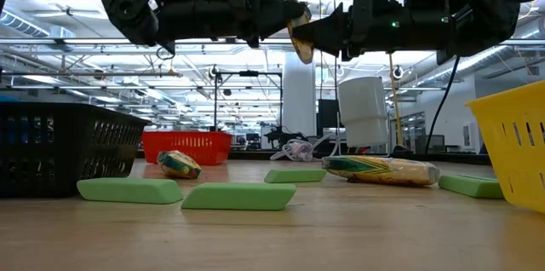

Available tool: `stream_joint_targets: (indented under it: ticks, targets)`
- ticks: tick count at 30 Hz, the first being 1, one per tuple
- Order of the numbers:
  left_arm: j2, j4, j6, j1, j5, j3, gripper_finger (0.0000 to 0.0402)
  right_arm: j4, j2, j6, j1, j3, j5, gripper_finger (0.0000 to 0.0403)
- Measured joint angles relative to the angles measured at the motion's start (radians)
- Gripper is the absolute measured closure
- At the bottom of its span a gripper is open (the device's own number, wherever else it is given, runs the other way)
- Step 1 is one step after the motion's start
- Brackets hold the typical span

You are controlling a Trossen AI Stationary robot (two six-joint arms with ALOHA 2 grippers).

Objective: Pick & Place School Supplies
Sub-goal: Put the crayon box into the red bin

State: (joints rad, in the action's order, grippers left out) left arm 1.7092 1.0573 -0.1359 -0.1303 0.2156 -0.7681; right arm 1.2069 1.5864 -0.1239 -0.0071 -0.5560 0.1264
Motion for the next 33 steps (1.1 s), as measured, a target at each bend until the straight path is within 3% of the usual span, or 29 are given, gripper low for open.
stream_joint_targets:
  ticks: [4, 6, 12, 16, 20, 33]
  targets:
    - [0.0, -0.006, -0.01, 0.001, 0.004, 0.0, 0.0328, -0.021, -0.001, -0.015, 0.007, 0.0, 0.002, 0.0342]
    - [0.0, -0.01, -0.012, 0.001, 0.007, 0.001, 0.0328, -0.033, -0.001, -0.005, 0.008, 0.0, 0.002, 0.032]
    - [0.001, -0.017, -0.025, 0.0, 0.005, 0.0, 0.0328, -0.126, -0.004, 0.101, 0.006, -0.001, -0.005, 0.0141]
    - [-0.005, -0.075, -0.046, -0.008, -0.006, 0.0, 0.0328, -0.226, -0.012, 0.149, 0.001, -0.001, -0.021, 0.0077]
    - [-0.054, -0.218, -0.058, -0.04, -0.023, 0.0, 0.0328, -0.278, -0.012, 0.165, 0.001, -0.001, -0.017, 0.0074]
    - [-0.373, -0.986, -0.155, -0.163, -0.359, -0.001, 0.0328, -0.386, -0.012, 0.158, 0.016, -0.001, -0.027, 0.009]
